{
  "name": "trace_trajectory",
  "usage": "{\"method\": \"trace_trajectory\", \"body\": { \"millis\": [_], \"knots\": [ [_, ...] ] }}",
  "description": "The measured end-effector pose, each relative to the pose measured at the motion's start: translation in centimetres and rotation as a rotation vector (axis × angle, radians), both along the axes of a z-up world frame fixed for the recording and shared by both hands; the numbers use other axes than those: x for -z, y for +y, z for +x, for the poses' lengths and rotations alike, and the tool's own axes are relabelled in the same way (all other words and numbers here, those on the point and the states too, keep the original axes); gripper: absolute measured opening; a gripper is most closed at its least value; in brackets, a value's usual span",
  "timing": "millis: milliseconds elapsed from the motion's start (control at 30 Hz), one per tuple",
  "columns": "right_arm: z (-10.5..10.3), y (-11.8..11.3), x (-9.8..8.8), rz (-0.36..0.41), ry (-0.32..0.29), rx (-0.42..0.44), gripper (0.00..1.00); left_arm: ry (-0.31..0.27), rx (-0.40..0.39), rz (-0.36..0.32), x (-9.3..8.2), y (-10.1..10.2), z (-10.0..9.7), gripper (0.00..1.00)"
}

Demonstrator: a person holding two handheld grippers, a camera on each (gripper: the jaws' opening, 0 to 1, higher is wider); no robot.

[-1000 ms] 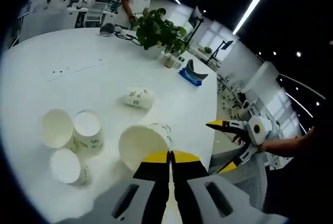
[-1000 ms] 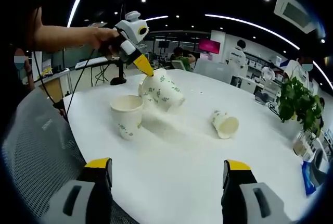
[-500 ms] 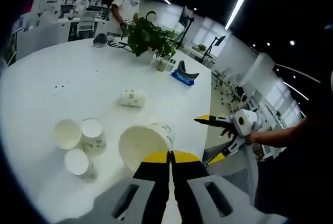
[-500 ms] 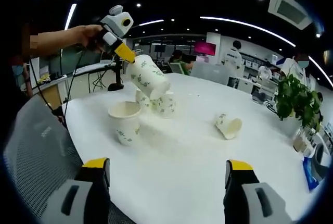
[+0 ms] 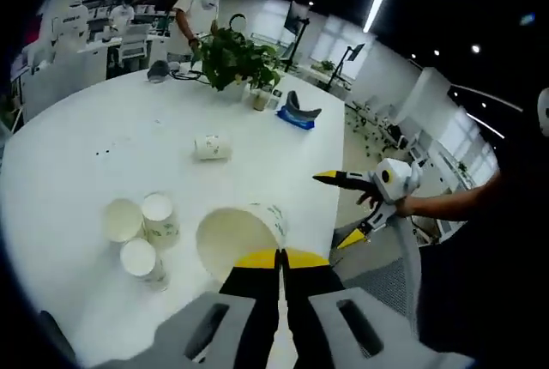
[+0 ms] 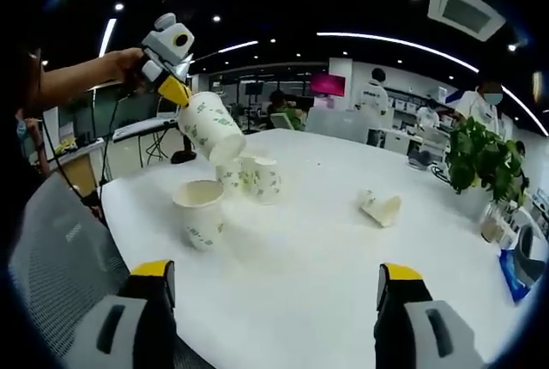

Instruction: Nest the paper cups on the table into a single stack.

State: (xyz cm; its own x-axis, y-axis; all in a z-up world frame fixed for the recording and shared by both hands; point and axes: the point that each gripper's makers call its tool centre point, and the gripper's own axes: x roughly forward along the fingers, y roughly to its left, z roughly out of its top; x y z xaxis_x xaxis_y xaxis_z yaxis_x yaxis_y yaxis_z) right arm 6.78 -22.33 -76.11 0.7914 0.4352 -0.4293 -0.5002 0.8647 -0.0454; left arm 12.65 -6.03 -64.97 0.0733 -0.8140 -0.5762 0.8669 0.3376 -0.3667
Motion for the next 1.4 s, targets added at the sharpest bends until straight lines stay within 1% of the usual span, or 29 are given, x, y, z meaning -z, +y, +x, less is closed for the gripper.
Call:
{"method": "trace_trajectory", "body": {
  "millis": [133, 400, 600, 1033, 1167, 1400],
  "knots": [
    [0.1, -0.2, -0.2, 0.011, -0.011, 0.009, 1.00, -0.028, 0.029, 0.030, 0.1, 0.6, -0.2, 0.00],
    [0.3, -0.4, -0.8, 0.016, -0.034, 0.028, 1.00, -0.060, 0.062, 0.074, -0.1, 1.4, -0.9, 0.00],
    [0.4, -0.8, -1.0, 0.021, -0.043, 0.044, 1.00, -0.075, 0.081, 0.126, 0.6, 1.9, -1.2, 0.00],
    [0.4, -0.9, -0.6, 0.005, -0.031, 0.042, 1.00, -0.111, 0.127, 0.216, 1.6, 2.1, -1.7, 0.00],
    [0.3, -0.8, -0.6, -0.001, -0.023, 0.040, 1.00, -0.130, 0.147, 0.244, 1.9, 1.9, -1.8, 0.00],
    [0.3, -0.8, -0.6, 0.001, -0.023, 0.046, 1.00, -0.141, 0.190, 0.283, 2.9, 1.4, -2.1, 0.00]
  ]
}}
